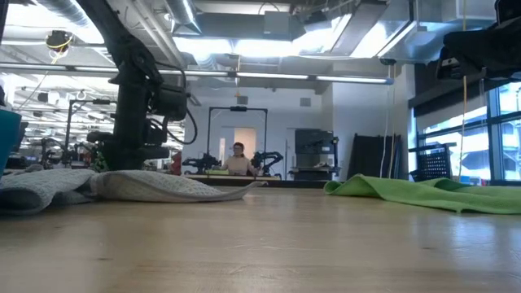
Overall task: Fold microfiber towels
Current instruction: Fold the gray microfiber cloth
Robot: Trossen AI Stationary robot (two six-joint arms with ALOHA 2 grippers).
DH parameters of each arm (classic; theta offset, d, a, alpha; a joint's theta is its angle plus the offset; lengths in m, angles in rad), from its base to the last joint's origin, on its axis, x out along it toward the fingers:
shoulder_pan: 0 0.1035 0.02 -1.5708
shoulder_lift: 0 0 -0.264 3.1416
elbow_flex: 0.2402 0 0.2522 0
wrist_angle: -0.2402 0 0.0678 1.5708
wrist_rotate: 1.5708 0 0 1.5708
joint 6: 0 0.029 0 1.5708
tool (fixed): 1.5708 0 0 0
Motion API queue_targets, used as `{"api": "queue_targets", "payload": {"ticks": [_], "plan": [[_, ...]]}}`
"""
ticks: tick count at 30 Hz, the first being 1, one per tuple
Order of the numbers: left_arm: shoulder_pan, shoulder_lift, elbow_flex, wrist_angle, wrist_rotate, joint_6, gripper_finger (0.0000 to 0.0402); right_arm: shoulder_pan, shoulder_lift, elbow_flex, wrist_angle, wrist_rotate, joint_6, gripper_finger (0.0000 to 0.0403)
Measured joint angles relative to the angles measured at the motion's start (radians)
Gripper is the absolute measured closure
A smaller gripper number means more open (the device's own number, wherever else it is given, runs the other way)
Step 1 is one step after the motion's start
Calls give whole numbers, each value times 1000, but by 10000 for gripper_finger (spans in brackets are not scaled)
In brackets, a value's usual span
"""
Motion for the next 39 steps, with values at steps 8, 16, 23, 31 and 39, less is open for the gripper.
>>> {"api": "queue_targets", "payload": {"ticks": [8, 16, 23, 31, 39], "plan": [[-5, -3, -2, -2, 26, 104, 374, 0, 0, 0, 0, 0, 0, 386], [-78, -84, -6, -21, 11, 132, 400, 0, 0, 0, 0, 20, 2, 386], [-179, -240, 63, -17, -8, 152, 401, 0, 0, 0, 28, 121, 30, 386], [-307, -355, 131, -17, -36, 190, 401, -26, 48, 37, 83, 149, 27, 386], [-430, -381, 210, -14, -89, 229, 401, -101, 306, 155, 83, 156, 44, 386]]}}
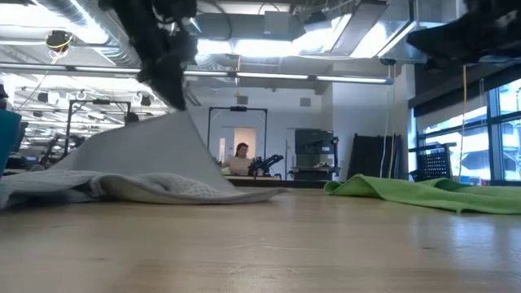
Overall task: Fold microfiber towels
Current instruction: Fold the gray microfiber cloth
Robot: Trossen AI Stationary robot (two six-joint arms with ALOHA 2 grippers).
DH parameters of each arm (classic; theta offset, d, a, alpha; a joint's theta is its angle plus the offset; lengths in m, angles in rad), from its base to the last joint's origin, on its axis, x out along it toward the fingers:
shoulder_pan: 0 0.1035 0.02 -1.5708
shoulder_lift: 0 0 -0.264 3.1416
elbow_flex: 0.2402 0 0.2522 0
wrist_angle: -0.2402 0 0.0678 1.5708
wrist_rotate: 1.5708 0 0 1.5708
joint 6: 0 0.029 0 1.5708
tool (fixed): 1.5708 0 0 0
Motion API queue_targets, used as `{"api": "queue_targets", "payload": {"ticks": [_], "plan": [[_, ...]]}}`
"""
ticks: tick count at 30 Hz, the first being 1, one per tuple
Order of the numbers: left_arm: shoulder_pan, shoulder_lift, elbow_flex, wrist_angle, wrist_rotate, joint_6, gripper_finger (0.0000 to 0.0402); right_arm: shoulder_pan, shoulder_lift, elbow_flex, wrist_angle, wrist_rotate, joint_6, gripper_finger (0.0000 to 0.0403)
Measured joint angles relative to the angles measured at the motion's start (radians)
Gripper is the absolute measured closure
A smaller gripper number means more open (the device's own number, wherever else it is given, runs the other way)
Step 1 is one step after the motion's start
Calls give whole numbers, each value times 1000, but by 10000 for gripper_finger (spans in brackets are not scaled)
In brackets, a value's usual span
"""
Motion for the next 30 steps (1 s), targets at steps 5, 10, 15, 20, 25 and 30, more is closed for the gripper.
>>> {"api": "queue_targets", "payload": {"ticks": [5, 10, 15, 20, 25, 30], "plan": [[-60, 0, 43, -2, -6, 31, 401, -40, 236, 89, -1, -10, 40, 386], [-98, 0, 61, -1, -7, 32, 401, -66, 480, 201, 0, -23, 39, 386], [-123, 0, 61, -3, -8, 32, 401, -71, 699, 331, 0, -26, 27, 386], [-140, 0, 61, -3, -9, 32, 401, -71, 862, 461, 0, -3, 14, 386], [-160, 0, 61, -3, -9, 32, 401, -71, 990, 587, 0, -2, 15, 381], [-183, 0, 61, -3, -29, 33, 401, -71, 1110, 685, -1, -1, 12, 338]]}}
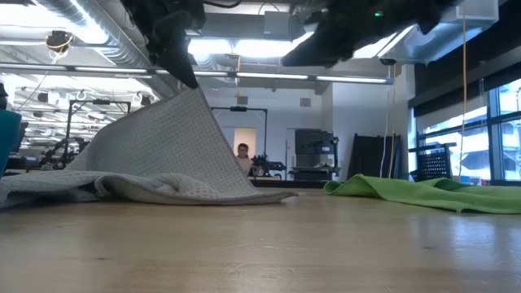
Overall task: Fold microfiber towels
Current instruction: Fold the gray microfiber cloth
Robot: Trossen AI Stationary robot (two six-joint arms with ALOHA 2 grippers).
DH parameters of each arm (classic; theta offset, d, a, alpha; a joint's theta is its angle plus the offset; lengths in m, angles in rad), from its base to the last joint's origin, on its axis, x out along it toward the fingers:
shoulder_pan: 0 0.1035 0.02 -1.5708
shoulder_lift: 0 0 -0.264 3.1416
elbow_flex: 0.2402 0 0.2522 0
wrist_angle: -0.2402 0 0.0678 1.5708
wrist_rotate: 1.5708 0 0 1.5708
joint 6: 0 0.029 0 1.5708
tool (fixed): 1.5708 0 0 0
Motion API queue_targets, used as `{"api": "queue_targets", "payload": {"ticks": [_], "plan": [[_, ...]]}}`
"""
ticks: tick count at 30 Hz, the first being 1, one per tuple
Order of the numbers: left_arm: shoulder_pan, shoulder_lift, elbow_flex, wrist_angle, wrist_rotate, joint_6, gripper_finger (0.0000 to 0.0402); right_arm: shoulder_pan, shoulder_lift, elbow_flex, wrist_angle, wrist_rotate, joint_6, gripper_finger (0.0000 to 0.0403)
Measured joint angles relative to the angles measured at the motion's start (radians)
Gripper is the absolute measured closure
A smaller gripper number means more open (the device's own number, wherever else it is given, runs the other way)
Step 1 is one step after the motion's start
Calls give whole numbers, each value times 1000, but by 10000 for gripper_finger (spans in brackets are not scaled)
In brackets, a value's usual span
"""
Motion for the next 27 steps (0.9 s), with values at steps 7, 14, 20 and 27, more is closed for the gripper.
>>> {"api": "queue_targets", "payload": {"ticks": [7, 14, 20, 27], "plan": [[-33, -2, 0, 1, -9, 0, 401, -33, 135, 88, 2, 0, 61, 264], [-78, -10, 20, 22, 2, 46, 401, -96, 285, 174, 16, -46, 82, 252], [-98, -10, 77, 25, 4, 53, 401, -124, 385, 268, 18, -136, 75, 251], [-108, -10, 115, 19, 4, 86, 401, -125, 433, 311, 8, -140, 50, 251]]}}
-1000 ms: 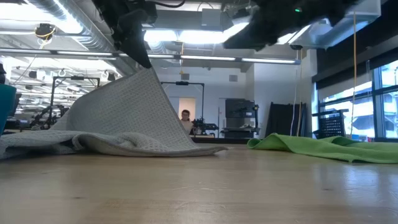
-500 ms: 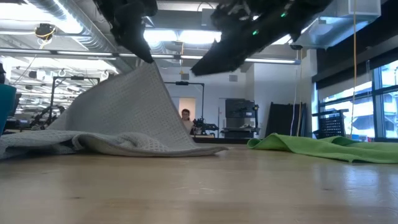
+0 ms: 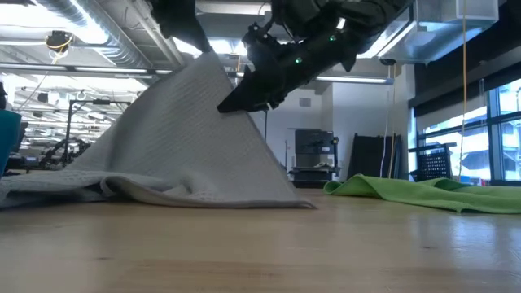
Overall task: Fold microfiber towels
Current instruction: Fold the gray microfiber cloth
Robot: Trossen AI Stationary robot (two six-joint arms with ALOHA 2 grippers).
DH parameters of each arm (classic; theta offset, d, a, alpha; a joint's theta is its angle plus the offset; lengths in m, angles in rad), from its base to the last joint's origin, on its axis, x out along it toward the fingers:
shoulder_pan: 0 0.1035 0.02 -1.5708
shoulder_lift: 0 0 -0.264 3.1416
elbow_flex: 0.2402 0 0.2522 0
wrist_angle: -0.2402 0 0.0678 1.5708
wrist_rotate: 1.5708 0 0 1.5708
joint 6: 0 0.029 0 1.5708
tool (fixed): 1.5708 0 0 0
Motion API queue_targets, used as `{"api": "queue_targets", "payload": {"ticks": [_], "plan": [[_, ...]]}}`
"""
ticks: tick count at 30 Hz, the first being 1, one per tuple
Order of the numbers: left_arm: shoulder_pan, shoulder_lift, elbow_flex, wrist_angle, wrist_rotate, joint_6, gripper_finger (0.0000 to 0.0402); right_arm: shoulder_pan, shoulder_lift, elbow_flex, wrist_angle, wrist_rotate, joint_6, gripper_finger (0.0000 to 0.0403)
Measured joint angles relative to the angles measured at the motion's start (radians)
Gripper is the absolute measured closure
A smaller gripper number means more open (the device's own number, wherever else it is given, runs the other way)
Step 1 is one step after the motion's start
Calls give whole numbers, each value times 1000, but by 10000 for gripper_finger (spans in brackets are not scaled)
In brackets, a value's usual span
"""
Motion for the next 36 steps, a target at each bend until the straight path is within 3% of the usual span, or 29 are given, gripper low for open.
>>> {"api": "queue_targets", "payload": {"ticks": [12, 18, 36], "plan": [[-13, 0, 181, -101, -106, 81, 401, 6, -3, 0, -214, -6, 82, 251], [-13, 0, 259, -164, -141, 100, 401, 21, -3, 0, -295, -88, 114, 251], [-13, 0, 281, -237, -168, 115, 401, 42, -3, 0, -510, -104, 214, 311]]}}
